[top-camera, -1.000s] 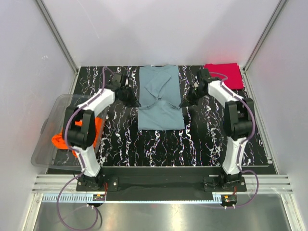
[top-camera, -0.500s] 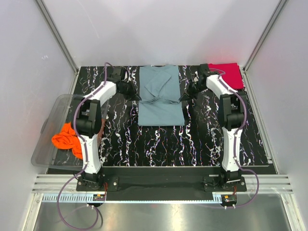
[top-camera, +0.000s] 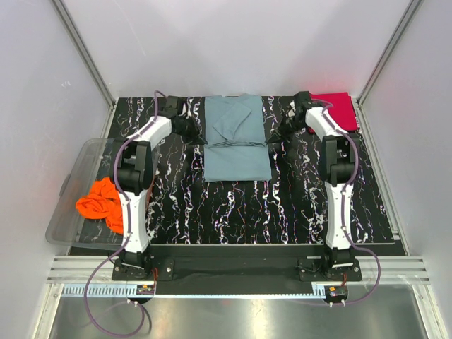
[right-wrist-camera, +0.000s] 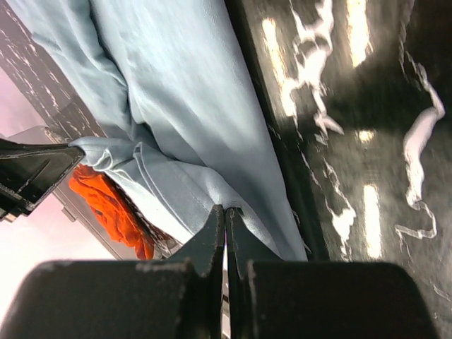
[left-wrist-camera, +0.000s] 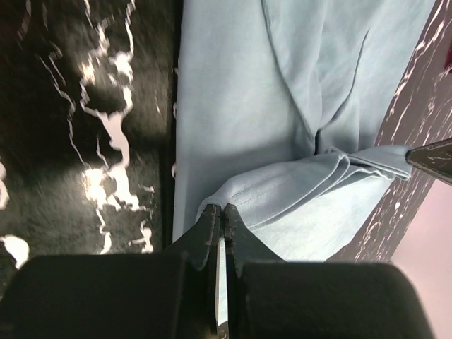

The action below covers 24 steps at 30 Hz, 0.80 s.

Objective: Fold and stack the t-shirts
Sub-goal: Fold the tshirt

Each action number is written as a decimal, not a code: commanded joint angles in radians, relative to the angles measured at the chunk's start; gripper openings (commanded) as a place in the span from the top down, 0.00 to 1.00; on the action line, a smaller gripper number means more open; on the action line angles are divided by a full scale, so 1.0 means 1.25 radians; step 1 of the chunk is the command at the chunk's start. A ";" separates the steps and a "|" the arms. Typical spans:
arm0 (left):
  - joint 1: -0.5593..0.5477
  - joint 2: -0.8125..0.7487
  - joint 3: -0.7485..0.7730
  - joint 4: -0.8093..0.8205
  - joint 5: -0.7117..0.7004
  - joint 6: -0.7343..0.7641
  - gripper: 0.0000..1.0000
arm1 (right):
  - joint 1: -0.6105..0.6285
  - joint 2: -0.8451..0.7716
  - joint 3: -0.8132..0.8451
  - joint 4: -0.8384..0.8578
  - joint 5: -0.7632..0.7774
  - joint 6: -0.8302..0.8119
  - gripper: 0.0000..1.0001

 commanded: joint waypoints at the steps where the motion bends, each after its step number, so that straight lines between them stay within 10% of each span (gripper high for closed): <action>1: 0.017 0.018 0.056 0.014 0.025 -0.002 1.00 | -0.005 0.039 0.089 -0.027 -0.039 -0.013 1.00; 10: 0.022 0.065 0.119 0.008 0.035 0.006 0.89 | -0.011 0.106 0.200 -0.044 -0.040 0.006 0.99; 19: 0.024 0.015 0.254 -0.122 -0.101 0.128 0.59 | -0.049 0.204 0.485 -0.126 0.008 0.000 0.54; 24: -0.011 -0.170 0.067 -0.085 -0.049 0.140 0.57 | 0.002 -0.034 0.195 -0.129 0.108 -0.125 0.50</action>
